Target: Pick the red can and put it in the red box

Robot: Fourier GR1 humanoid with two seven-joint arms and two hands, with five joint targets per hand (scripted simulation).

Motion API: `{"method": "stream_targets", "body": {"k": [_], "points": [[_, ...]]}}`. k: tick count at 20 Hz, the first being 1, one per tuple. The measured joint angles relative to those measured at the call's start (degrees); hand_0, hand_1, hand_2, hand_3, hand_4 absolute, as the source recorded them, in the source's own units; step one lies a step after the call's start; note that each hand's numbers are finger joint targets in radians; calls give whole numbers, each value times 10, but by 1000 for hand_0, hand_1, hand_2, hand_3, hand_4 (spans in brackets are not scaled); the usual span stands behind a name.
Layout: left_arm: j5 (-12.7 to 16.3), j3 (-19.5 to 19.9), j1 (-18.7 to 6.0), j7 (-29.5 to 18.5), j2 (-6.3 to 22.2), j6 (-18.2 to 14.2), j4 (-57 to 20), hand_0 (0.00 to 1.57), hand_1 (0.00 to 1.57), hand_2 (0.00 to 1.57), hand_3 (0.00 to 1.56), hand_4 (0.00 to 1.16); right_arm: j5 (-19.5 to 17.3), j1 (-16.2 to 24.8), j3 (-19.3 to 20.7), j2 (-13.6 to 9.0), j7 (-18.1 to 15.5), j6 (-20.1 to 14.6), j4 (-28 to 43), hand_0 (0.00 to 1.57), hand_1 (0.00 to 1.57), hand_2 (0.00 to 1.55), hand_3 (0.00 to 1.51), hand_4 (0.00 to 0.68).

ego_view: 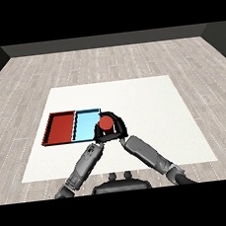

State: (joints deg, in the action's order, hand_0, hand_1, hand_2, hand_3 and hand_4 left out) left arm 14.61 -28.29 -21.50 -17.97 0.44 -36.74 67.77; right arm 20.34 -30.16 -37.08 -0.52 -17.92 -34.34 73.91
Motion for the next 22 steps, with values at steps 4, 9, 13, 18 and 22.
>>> {"method": "stream_targets", "body": {"k": [4,9,13,18,22], "points": [[-1,-1,-10,-2,-1,-13,-5,1571,1571,1555,1481,1131,-16,6,6,3,6,8,4,0,0,0,0,0],[-6,16,5,0,-2,7,-6,1571,1571,1571,1509,1145,-28,17,22,3,5,18,9,0,0,0,0,0],[3,25,6,-7,-2,14,-19,1571,1571,1571,1496,1142,-27,23,59,-8,-6,34,17,0,0,0,0,0],[-12,38,23,-10,9,16,-11,1571,1571,1571,1482,1138,-31,51,101,-41,21,44,99,0,0,0,0,0],[-34,48,24,10,30,8,9,1571,1571,1571,1473,1133,-24,106,131,-87,25,68,179,0,0,0,0,0]]}}
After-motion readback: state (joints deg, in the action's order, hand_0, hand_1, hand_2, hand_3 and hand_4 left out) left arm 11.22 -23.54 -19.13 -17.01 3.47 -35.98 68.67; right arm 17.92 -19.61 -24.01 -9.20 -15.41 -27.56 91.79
